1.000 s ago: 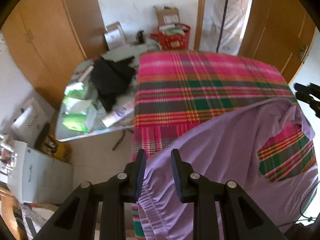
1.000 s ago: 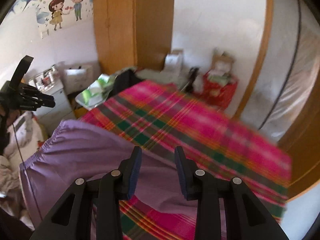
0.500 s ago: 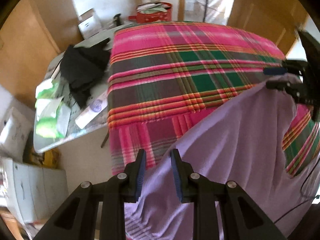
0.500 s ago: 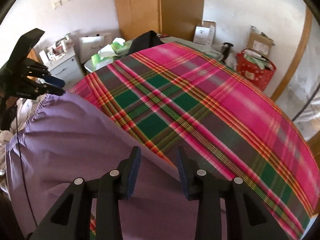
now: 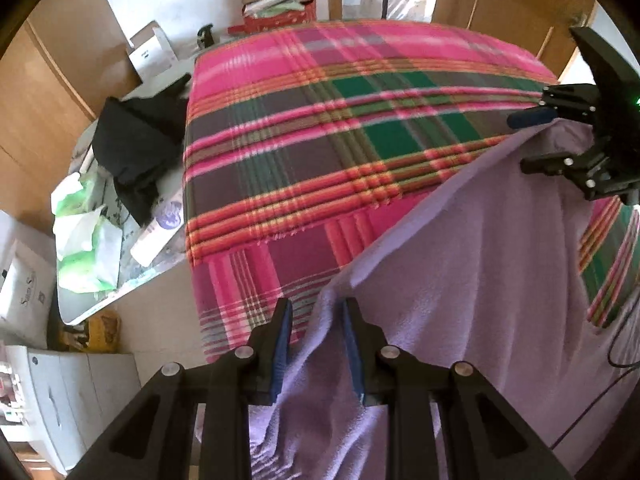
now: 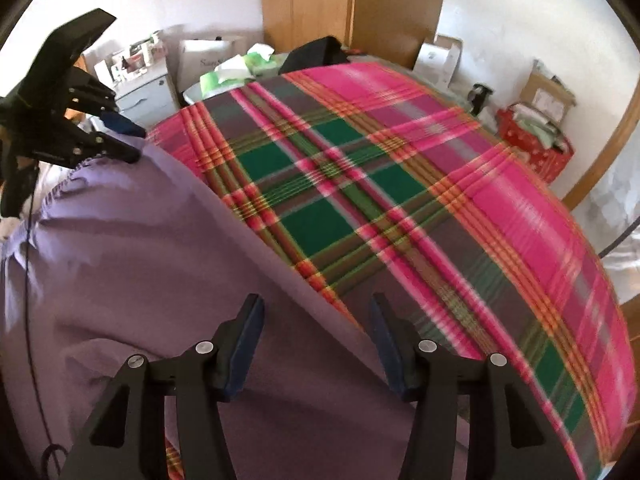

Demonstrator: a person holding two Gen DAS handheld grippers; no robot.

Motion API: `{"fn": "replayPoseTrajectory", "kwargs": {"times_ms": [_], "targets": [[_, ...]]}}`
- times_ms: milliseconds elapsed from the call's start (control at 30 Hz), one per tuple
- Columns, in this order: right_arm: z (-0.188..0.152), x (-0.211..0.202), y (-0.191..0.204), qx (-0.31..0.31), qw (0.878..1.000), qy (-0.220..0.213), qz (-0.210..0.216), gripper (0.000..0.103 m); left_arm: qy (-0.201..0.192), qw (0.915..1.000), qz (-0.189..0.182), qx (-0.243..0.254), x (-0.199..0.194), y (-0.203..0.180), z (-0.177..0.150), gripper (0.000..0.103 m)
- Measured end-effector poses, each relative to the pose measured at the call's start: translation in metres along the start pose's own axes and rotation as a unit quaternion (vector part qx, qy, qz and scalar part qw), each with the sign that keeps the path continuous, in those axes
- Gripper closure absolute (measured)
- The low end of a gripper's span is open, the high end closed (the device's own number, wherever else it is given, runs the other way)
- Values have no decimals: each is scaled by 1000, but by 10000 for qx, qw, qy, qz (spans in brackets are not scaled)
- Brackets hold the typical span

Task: Fold clothes
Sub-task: 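Grasp the waistband with the left gripper while the right gripper holds the pants edge, then grasp the mauve pant leg with the right gripper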

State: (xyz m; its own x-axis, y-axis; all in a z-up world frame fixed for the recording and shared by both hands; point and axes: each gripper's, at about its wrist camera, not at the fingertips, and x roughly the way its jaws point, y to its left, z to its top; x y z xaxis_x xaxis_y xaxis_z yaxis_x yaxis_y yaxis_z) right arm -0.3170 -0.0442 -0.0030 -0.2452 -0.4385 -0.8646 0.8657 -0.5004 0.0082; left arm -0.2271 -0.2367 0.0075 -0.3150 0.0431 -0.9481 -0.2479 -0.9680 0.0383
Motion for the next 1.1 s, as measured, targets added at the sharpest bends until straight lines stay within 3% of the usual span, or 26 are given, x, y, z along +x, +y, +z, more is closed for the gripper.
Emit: {"fn": "replayPoseTrajectory", "kwargs": {"times_ms": [33,100,167,233,267,333,400,500,767,800,867,967,1100], "targets": [[0,2,-1,42,10000,31,33,48,24,10000,-10,-10,3,0,0,77],[1,4,-7,230,9997,29,101,61,25,10000,-55,-8,5,1,1,77],[2,5,-13,418,9990,26,169,65,32,9999,-144,-72,6,5,0,77],[3,6,-17,534,9984,-3,170,78,22,9997,-209,-153,6,8,0,78],[4,5,-18,548,9984,-28,164,89,-19,9998,-146,-103,5,6,-1,84],[5,4,-15,496,9986,-70,176,95,-101,9999,-22,-1,3,1,-1,101],[8,1,-16,553,9983,-141,151,98,-240,9996,168,60,1,-3,0,101],[14,-2,-21,742,9969,-268,74,98,-409,9989,200,-146,-4,1,3,101],[16,14,-23,813,9966,-97,-44,95,-332,9978,150,-559,3,6,3,101],[16,13,-25,832,9965,-83,-90,87,-330,9976,145,-584,1,4,1,100],[12,4,-28,876,9957,-118,-260,74,-324,9971,81,-688,-3,1,0,100],[3,-17,-35,983,9938,-277,-441,74,-495,9957,-131,-768,-21,-8,-5,100],[-28,-71,-63,1574,9842,-727,-354,72,-749,9934,-387,-773,-48,-28,-10,100]]}}
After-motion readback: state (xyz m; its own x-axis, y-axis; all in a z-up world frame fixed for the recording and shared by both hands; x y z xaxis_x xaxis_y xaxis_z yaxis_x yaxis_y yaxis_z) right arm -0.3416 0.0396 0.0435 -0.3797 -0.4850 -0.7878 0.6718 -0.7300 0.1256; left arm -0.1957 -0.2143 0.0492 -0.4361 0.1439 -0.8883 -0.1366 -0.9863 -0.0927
